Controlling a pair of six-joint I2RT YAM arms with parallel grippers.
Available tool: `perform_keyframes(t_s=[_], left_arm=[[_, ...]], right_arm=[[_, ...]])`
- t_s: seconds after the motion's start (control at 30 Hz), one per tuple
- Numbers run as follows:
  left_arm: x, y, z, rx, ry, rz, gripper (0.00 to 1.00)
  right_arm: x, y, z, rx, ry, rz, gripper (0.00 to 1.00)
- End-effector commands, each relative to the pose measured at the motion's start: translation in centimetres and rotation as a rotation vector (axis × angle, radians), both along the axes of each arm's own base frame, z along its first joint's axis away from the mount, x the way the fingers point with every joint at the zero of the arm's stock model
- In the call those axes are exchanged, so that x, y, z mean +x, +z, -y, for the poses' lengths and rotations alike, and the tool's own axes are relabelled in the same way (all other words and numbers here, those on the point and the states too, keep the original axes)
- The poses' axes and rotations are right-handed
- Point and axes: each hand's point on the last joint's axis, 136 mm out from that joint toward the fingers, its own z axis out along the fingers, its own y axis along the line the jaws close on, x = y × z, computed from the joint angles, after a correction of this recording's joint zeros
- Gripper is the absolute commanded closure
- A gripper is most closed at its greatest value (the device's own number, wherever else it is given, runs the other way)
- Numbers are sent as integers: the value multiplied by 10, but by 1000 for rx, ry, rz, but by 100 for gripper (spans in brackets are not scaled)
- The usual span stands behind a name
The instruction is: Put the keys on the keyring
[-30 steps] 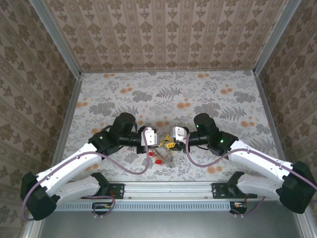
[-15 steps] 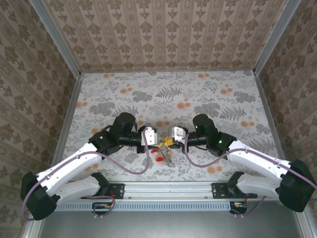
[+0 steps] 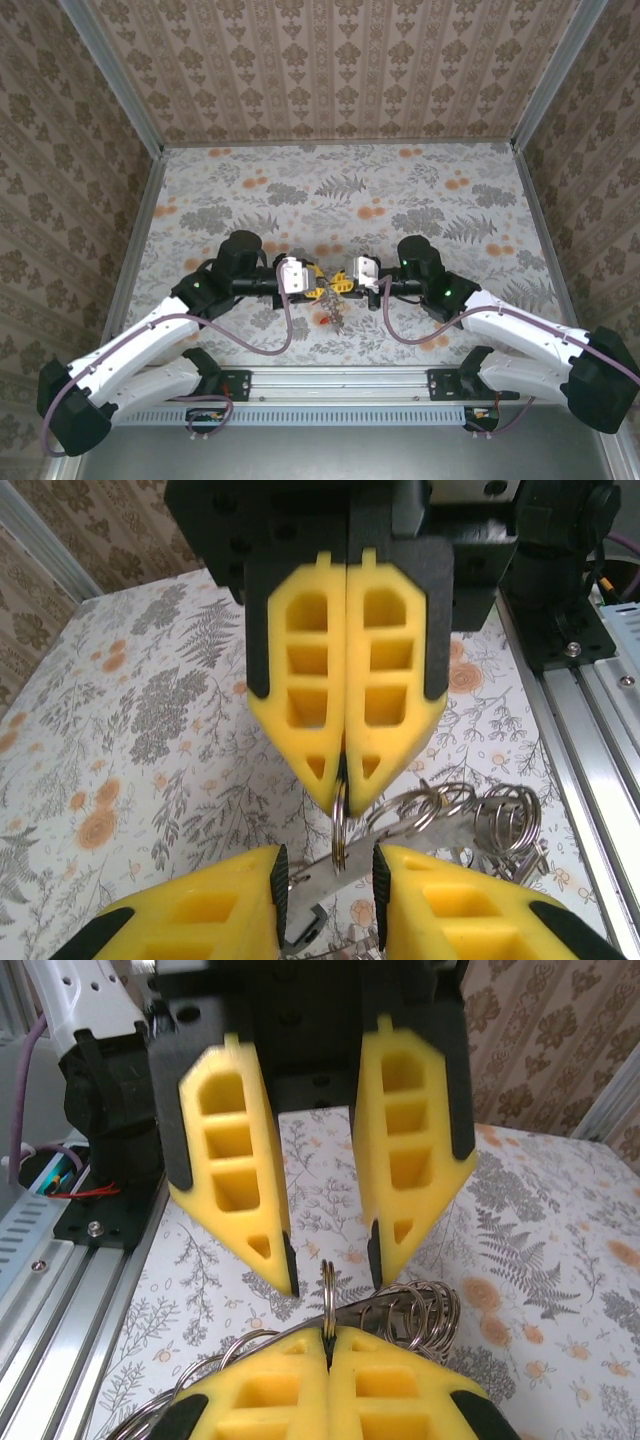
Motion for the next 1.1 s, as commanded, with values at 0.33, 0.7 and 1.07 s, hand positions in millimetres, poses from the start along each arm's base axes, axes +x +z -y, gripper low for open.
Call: perform_keyframes(t_s=[0.33, 0.7, 1.07], left_arm=[[-7, 20, 8, -124, -56, -12, 80], [-11, 23, 5, -72, -78, -2, 100], [-2, 12, 2, 40, -33, -54, 100]], right_arm=[[-9, 25, -4, 85, 58, 37, 100], [-8, 4, 4, -34, 39, 16, 88], [-4, -10, 7, -194, 38, -25, 76]])
